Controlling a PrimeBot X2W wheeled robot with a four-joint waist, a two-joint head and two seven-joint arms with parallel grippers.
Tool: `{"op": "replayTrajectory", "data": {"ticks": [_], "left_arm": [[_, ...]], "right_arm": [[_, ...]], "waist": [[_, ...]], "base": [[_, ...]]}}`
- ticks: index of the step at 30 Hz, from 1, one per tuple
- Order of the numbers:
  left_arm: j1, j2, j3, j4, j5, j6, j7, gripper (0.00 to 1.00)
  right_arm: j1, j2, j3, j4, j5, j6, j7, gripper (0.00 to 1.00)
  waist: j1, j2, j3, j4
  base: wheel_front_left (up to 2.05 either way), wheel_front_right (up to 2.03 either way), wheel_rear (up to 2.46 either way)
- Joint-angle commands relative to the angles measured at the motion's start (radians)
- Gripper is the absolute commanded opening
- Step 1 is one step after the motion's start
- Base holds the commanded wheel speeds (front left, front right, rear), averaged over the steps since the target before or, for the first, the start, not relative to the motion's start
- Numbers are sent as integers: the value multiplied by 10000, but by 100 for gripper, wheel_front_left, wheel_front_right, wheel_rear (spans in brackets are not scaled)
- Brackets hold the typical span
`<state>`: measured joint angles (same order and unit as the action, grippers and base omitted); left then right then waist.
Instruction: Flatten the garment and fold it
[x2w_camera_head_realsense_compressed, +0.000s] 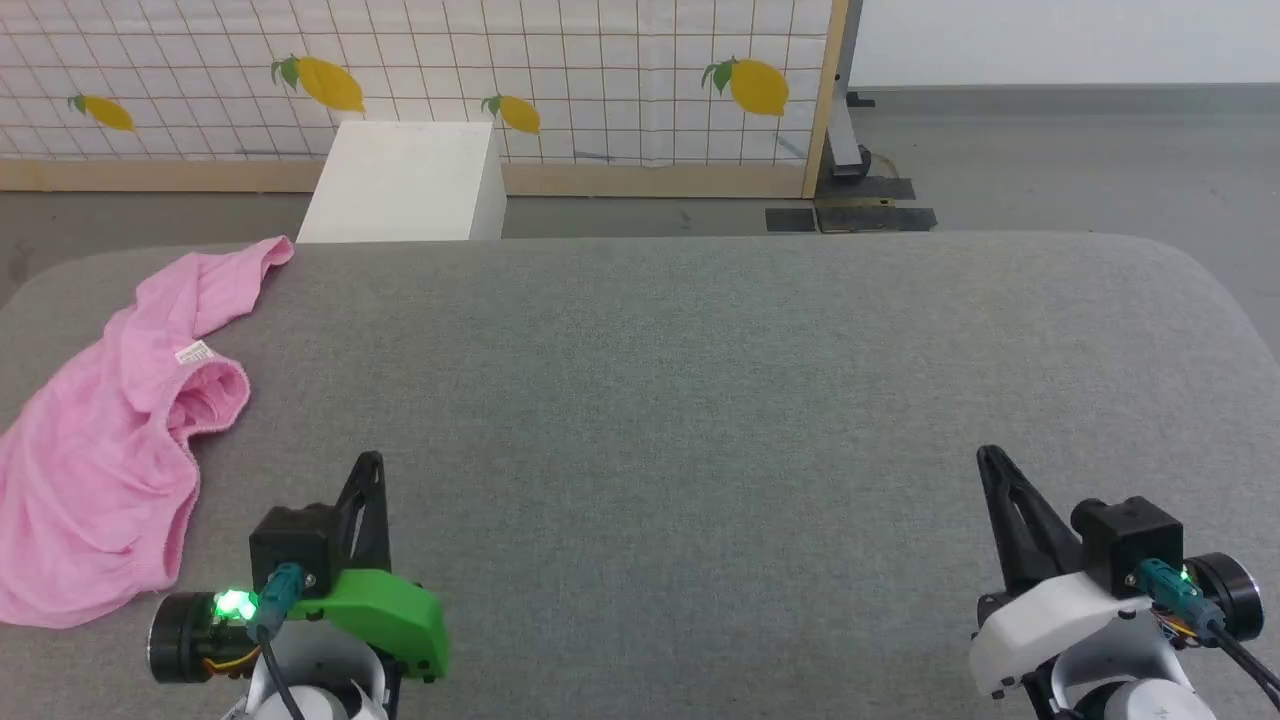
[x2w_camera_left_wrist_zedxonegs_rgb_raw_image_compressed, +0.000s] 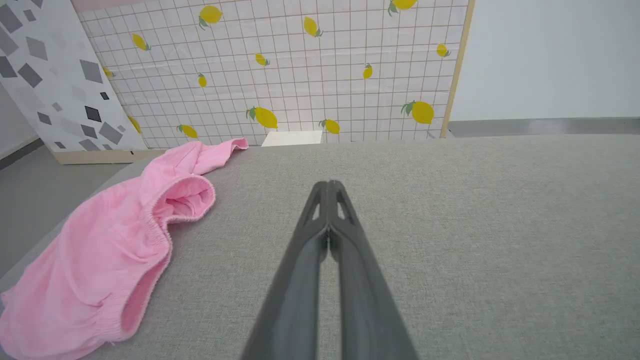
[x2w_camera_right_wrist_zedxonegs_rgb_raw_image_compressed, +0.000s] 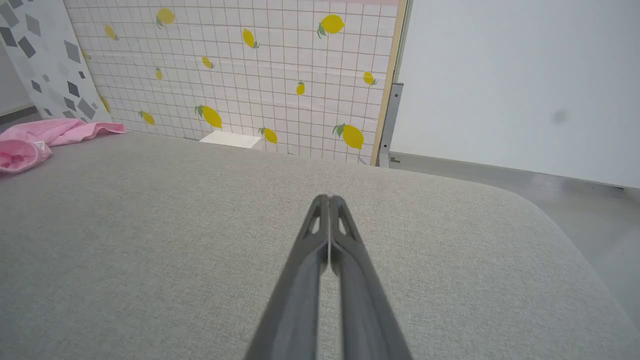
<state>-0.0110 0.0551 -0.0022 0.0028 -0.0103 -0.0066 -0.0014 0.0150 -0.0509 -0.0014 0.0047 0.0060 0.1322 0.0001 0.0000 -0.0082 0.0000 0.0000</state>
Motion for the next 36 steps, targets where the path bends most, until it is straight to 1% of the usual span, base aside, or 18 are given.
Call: {"op": "replayTrajectory", "data": {"ticks": [1, 19, 26, 36], "left_arm": [[-2, 0, -2, 2, -4, -2, 0, 100], [9, -5, -133, 360, -254, 4, -323, 100], [7, 5, -138, 521, -380, 25, -472, 100], [19, 11, -147, 692, -544, 48, -678, 100]], "right_arm": [[2, 0, -2, 4, 4, 0, 0, 100], [128, 1, -44, 268, 350, -2, -330, 100], [160, 1, -58, 371, 493, -3, -476, 100], [204, 2, -92, 576, 679, -4, -683, 100]], "waist": [[0, 0, 0, 0], [0, 10, -2, 67], [0, 15, 6, 248], [0, 21, 16, 703]], "base": [[0, 0, 0], [0, 0, 0], [0, 0, 0], [0, 0, 0]]}}
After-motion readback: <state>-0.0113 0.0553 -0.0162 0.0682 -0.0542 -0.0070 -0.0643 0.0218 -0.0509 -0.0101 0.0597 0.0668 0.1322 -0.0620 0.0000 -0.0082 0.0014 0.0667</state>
